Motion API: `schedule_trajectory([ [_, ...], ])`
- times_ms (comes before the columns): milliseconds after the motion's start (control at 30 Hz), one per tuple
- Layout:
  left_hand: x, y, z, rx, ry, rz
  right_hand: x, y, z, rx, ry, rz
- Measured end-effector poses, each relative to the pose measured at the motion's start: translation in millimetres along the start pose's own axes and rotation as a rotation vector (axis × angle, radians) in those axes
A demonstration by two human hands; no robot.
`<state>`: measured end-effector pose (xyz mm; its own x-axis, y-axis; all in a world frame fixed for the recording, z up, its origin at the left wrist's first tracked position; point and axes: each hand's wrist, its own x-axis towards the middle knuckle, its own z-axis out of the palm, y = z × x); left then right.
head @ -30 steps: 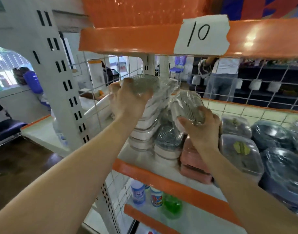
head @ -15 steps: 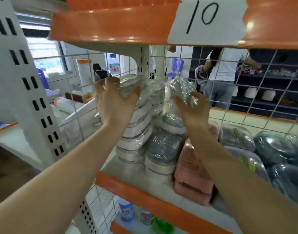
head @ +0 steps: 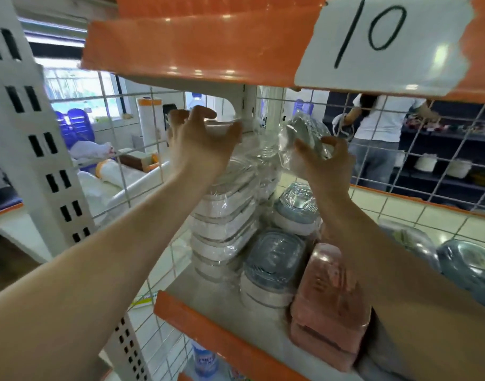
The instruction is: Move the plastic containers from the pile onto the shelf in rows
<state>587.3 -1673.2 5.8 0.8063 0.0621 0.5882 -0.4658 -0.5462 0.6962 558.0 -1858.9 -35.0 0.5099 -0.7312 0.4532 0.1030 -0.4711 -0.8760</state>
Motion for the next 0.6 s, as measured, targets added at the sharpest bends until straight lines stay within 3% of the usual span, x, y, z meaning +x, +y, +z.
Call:
schedule_trajectory([
  [100, 15.6, 10.0, 13.5, 0.098, -0.147, -0.080, -3.0, 7.8, -13.7, -0.007, -0.026, 0.002],
  [233, 18.2, 11.3, 29.2, 0.205, -0.320, -0.045, -6.9, 19.1, -24.6, -0.020, -0.021, -0.018],
  [433, 30.1, 16.6, 38.7, 0.165, -0.539, -0.046, -8.7, 34.0, -33.8, -0.041, -0.034, -0.018],
  [600, 36.1, 17.0, 49.6, 0.217, -0.502, -0.011, -12.3, 41.2, -35.1, -0.030, -0.065, -0.004],
])
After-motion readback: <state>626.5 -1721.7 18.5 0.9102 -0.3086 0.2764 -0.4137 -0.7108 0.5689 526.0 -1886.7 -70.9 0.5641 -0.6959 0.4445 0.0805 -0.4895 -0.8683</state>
